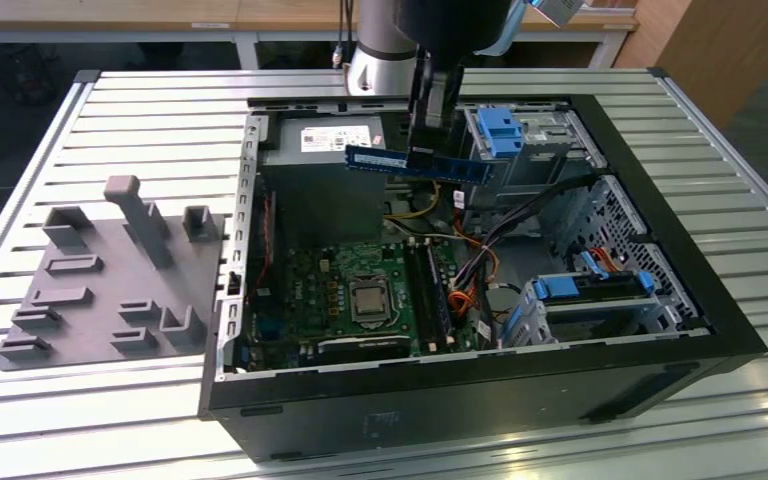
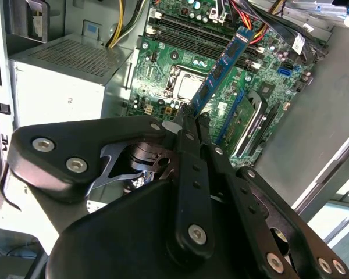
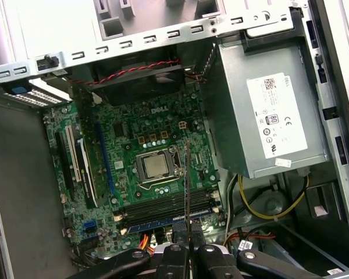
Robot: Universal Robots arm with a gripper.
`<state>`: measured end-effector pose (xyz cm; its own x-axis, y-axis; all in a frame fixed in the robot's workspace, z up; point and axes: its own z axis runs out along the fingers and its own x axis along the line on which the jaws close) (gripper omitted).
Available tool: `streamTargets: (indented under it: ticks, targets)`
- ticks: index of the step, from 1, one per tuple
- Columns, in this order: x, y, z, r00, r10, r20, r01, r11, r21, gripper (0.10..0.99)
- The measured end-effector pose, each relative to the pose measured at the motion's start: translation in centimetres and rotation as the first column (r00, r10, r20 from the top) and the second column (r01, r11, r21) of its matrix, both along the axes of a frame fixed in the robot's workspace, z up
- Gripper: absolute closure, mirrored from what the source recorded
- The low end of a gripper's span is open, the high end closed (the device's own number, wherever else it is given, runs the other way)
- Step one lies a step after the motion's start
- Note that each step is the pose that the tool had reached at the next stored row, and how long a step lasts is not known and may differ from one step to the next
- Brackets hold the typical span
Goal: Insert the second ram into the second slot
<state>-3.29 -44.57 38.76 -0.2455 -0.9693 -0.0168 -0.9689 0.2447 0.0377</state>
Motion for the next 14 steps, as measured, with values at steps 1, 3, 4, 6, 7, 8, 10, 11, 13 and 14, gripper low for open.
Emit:
streamTargets:
  ticks: [1, 3, 4, 6, 7, 8, 10, 11, 13, 14]
  targets:
    - [0.00, 0.00, 0.00, 1.0000, -0.001, 0.0000, 0.001, 1.0000, 0.000, 0.949]
    - [0.00, 0.00, 0.00, 1.0000, -0.004, 0.0000, 0.004, 1.0000, 0.000, 0.949]
    - [0.00, 0.00, 0.00, 1.0000, -0.006, 0.0000, 0.006, 1.0000, 0.000, 0.949]
    - [0.00, 0.00, 0.00, 1.0000, -0.010, 0.0000, 0.010, 1.0000, 0.000, 0.949]
    - [0.00, 0.00, 0.00, 0.9999, -0.013, 0.0000, 0.013, 0.9999, 0.000, 0.949]
    - [0.00, 0.00, 0.00, 0.9999, -0.016, 0.0000, 0.016, 0.9999, 0.000, 0.949]
    - [0.00, 0.00, 0.00, 0.9998, -0.022, 0.0000, 0.022, 0.9998, 0.000, 0.949]
    - [0.00, 0.00, 0.00, 0.9997, -0.025, 0.0000, 0.025, 0.9997, 0.000, 0.949]
    - [0.00, 0.00, 0.00, 0.9995, -0.030, 0.0000, 0.030, 0.9995, 0.000, 0.949]
    - [0.00, 0.00, 0.00, 0.9995, -0.033, 0.0000, 0.033, 0.9995, 0.000, 0.949]
